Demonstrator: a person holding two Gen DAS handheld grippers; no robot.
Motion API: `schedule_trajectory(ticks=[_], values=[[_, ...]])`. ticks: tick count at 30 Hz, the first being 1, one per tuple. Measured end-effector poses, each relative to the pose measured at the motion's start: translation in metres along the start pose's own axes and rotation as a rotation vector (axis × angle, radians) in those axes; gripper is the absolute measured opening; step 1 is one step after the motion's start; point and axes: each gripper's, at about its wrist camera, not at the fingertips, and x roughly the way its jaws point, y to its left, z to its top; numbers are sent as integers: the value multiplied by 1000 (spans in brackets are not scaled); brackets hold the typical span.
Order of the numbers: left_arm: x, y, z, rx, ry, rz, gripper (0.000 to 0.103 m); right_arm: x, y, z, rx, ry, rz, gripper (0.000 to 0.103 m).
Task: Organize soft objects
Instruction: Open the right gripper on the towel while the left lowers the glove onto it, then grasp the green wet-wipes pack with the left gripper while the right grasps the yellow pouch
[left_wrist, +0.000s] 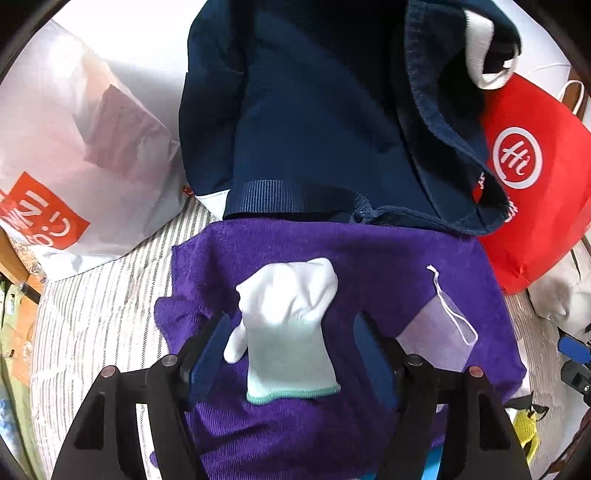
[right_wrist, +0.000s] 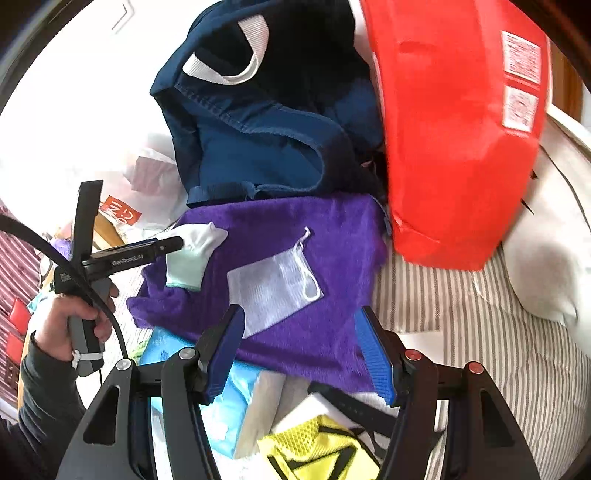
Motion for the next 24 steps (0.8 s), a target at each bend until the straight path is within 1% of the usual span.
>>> schedule_trajectory(ticks=[7,10,12,14,17,20,23,24], values=[[-38,2,-14,-2,-33,8,68,-17,-23,-24,32,10,-64,62],[-53,4,-22,-8,-46,10,68,-24,-35,-41,58,28,-59,63],[-64,4,-30,-11,-52,10,68,-28,-39,-53,62,37,-47,66],[-74,3,-38,-14,-59,10,68,-30,-40,-63,55,46,-37,77],[-85,3,-50,-27,-68,6,69,-29,-32,-78,16,61,-29,86],[-93,1,-63,-31,-64,7,69,-20,-20,-89,-48,89,-39,87],[-101,0,-80,-32,-55,10,69,-8,-11,-97,-105,110,-86,87],[-103,0,-85,-31,-52,9,69,-2,-8,-100,-128,122,-113,87]])
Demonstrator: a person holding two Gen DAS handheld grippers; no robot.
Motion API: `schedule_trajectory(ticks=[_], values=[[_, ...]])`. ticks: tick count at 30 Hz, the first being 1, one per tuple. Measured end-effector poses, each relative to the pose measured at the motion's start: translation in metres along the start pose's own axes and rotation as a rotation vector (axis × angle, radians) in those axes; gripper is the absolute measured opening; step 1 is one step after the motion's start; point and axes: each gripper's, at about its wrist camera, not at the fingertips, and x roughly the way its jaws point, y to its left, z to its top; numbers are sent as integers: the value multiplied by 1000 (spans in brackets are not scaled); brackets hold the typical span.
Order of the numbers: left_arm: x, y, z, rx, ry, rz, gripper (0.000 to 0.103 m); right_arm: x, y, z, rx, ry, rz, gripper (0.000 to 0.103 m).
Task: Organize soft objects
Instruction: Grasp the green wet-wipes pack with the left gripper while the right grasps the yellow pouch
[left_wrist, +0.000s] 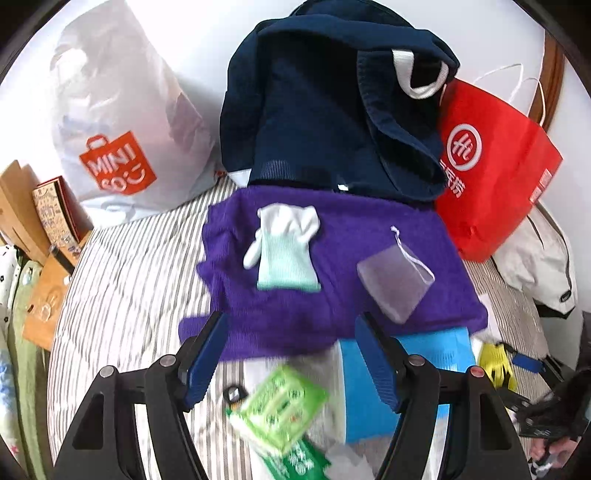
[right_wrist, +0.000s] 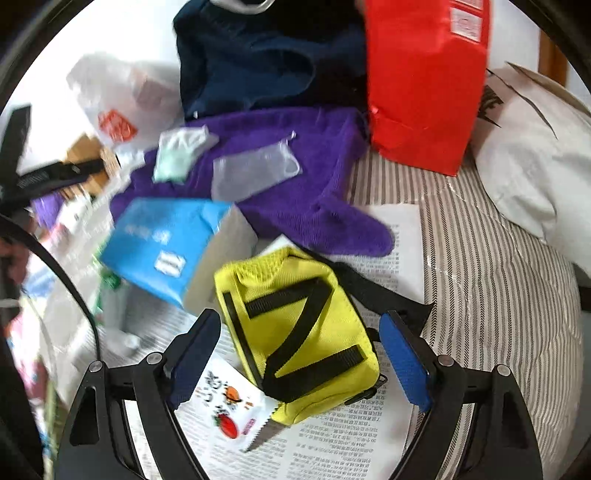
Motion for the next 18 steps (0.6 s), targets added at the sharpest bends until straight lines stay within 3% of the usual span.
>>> schedule_trajectory(ticks=[5,8,11,18], values=[[-8,4,-23,-12,13,11,69,17,4,-7,-31,10,-15,87],[-11,8,-38,-22,26,20,69,17,2,-10,-36,-13,15,80],[-13,12,-47,-34,30,24,69,6,-1,-11,-34,-42,29,75],[-12,22,-67,-69,42,18,69,-24,-12,-5,25,-109,50,74]])
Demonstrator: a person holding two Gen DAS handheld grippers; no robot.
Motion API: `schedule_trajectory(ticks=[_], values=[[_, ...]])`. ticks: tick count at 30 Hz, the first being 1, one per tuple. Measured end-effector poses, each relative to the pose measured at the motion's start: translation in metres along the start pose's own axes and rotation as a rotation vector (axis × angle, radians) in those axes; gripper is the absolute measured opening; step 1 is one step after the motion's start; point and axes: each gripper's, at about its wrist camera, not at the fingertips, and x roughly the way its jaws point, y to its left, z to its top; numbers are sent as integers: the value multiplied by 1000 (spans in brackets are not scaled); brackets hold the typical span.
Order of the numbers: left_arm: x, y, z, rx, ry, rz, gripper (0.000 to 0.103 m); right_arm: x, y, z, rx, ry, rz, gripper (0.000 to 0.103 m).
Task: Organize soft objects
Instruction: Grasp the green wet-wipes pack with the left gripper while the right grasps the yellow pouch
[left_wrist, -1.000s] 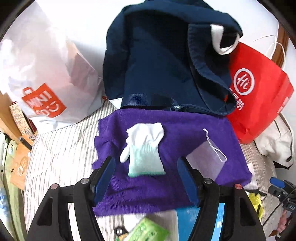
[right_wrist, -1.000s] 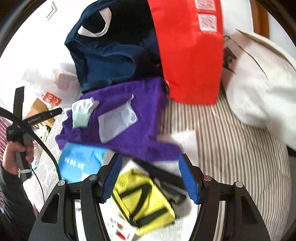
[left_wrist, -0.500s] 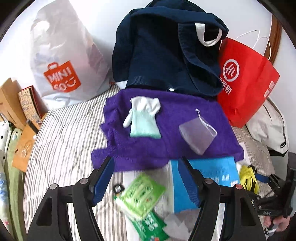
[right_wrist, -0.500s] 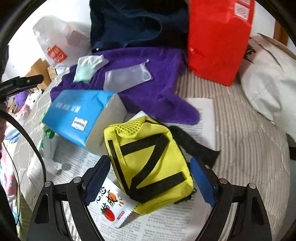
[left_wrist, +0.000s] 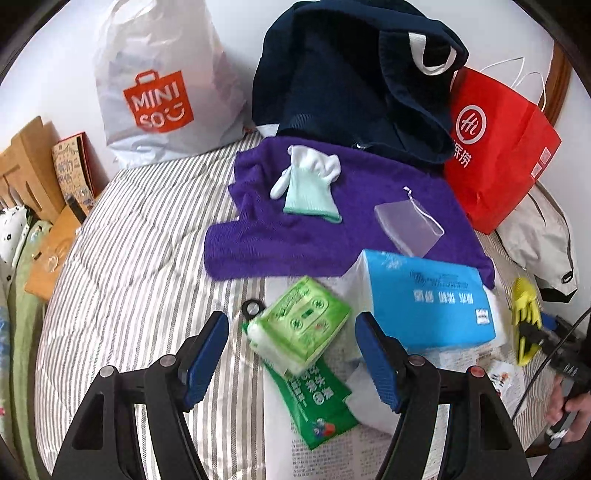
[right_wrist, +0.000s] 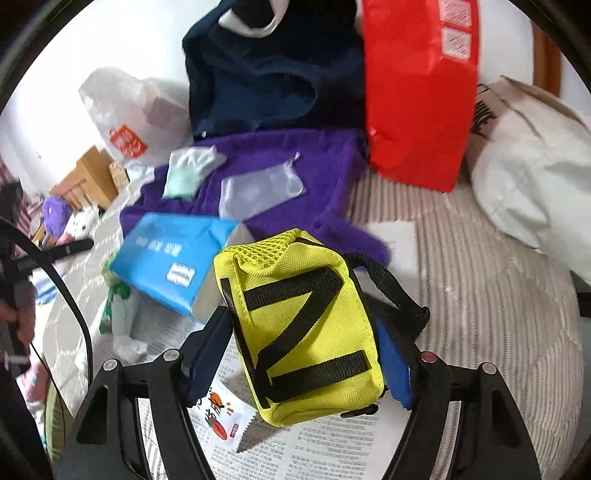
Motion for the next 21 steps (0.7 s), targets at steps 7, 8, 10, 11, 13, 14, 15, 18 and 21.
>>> schedule_trajectory(ticks=[7,8,10,11,13,14,15,18,21], values=[[11,4,-16,24,32,1,70,-18,-9,5,62,-43,-21,74],[15,3,-17,40,41,-5,70,-21,-9,3,65,-44,-21,74],[20,0,-19,70,39,-3,71,-26,-8,1,71,-49,-22,74],[24,-1,-18,86,34,-3,72,-29,-7,-2,73,-51,-19,74],[31,-2,-16,98,36,-3,73,-34,-5,-5,74,-52,-11,74],[36,-2,-14,103,40,-6,74,-37,-4,-6,75,-54,-10,74],[39,-3,-13,111,43,-9,74,-40,-3,-8,78,-56,-8,74],[53,-7,-11,150,52,-3,75,-44,-1,-12,84,-55,-1,74],[63,-10,-11,181,58,13,75,-44,0,-15,90,-53,1,74]])
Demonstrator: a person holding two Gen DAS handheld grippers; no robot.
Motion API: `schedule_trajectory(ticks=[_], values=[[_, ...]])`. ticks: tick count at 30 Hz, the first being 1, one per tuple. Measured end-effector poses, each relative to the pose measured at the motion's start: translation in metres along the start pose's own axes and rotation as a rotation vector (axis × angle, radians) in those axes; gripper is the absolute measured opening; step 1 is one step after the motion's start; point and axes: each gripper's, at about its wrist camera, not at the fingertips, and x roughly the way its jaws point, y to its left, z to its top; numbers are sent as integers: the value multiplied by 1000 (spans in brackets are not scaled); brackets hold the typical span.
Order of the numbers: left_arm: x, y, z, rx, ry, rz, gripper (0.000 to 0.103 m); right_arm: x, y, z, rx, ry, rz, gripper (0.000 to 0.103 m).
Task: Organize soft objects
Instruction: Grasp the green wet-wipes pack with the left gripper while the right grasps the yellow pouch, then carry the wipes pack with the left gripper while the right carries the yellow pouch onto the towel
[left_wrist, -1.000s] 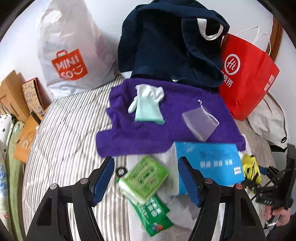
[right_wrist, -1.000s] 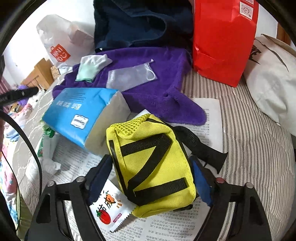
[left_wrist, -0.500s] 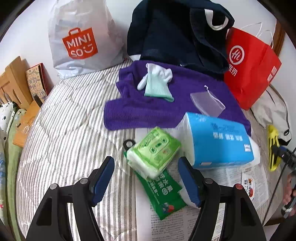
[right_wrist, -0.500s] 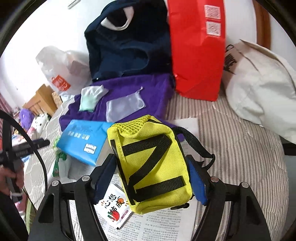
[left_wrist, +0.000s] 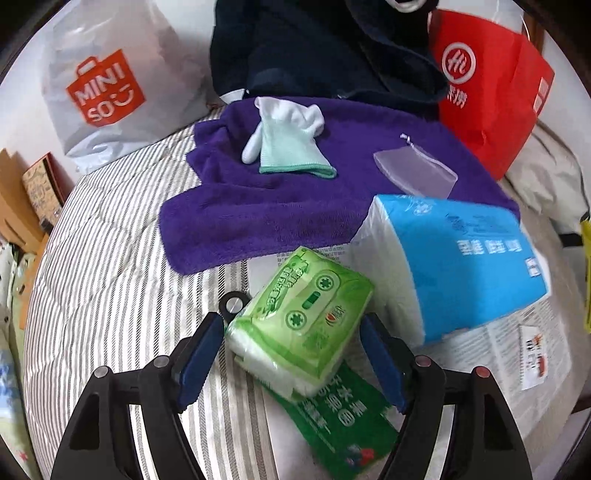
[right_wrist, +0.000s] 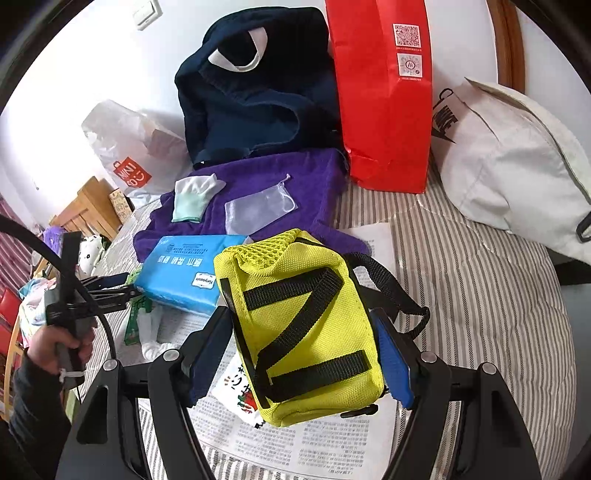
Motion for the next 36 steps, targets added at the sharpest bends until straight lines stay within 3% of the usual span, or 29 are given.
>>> schedule_trajectory(ticks=[5,6,9,19,36], values=[[8,-3,-1,3,-31,33,72,5,3,-5,3,20,-6,74],[8,-3,-1,-2,-38,26,66,6,3,-6,5,24,-4,74],[5,2,-2,-28,-60,1,65,9,3,-8,12,36,-5,74],[-25,17,-3,-79,-118,-40,65,14,8,-11,7,53,-6,74],[-69,27,6,-94,-176,-40,65,3,20,6,5,19,-3,74]])
